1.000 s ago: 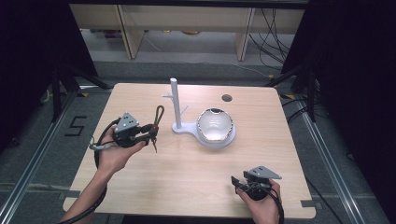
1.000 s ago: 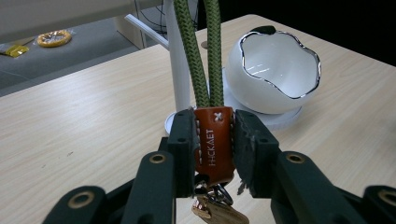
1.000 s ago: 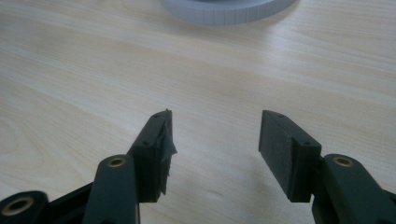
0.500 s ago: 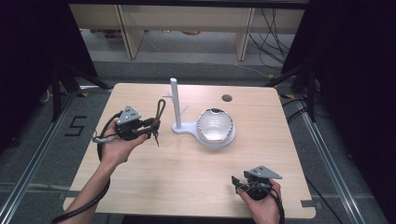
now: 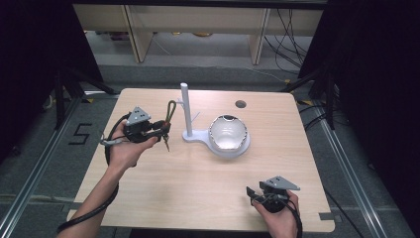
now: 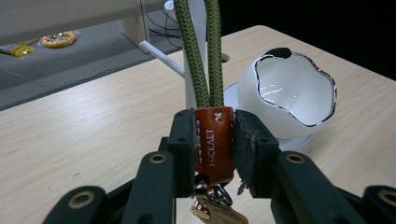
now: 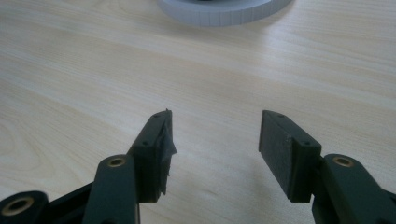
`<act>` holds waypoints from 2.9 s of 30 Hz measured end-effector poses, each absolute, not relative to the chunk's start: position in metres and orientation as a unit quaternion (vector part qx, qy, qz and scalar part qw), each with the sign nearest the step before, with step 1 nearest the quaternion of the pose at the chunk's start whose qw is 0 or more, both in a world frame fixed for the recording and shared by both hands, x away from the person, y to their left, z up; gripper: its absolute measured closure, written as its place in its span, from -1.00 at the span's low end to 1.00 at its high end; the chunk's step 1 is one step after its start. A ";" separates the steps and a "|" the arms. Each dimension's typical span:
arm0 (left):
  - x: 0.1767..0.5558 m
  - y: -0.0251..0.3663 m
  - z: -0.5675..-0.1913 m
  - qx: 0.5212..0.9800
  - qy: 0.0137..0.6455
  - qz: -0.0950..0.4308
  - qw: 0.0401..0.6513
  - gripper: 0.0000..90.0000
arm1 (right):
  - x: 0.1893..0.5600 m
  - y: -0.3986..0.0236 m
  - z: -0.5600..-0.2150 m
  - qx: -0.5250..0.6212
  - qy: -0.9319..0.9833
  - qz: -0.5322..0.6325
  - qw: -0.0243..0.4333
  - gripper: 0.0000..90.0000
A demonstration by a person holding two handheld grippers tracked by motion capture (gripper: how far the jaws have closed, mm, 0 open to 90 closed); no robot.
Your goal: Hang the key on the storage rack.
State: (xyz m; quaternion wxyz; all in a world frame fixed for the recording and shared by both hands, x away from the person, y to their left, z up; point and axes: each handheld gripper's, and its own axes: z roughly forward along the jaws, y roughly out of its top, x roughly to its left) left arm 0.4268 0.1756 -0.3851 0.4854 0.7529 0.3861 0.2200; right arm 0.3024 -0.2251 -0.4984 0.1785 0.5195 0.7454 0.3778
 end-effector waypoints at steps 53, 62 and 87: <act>0.463 0.163 -0.402 0.745 0.425 0.180 0.482 0.52 | 0.304 -0.228 -0.498 0.516 0.741 0.390 0.181 0.01; 0.468 0.159 -0.405 0.744 0.431 0.176 0.479 0.52 | 0.303 -0.228 -0.496 0.520 0.741 0.381 0.186 0.01; 0.484 0.144 -0.417 0.740 0.442 0.168 0.478 0.49 | 0.303 -0.228 -0.497 0.520 0.742 0.382 0.182 0.01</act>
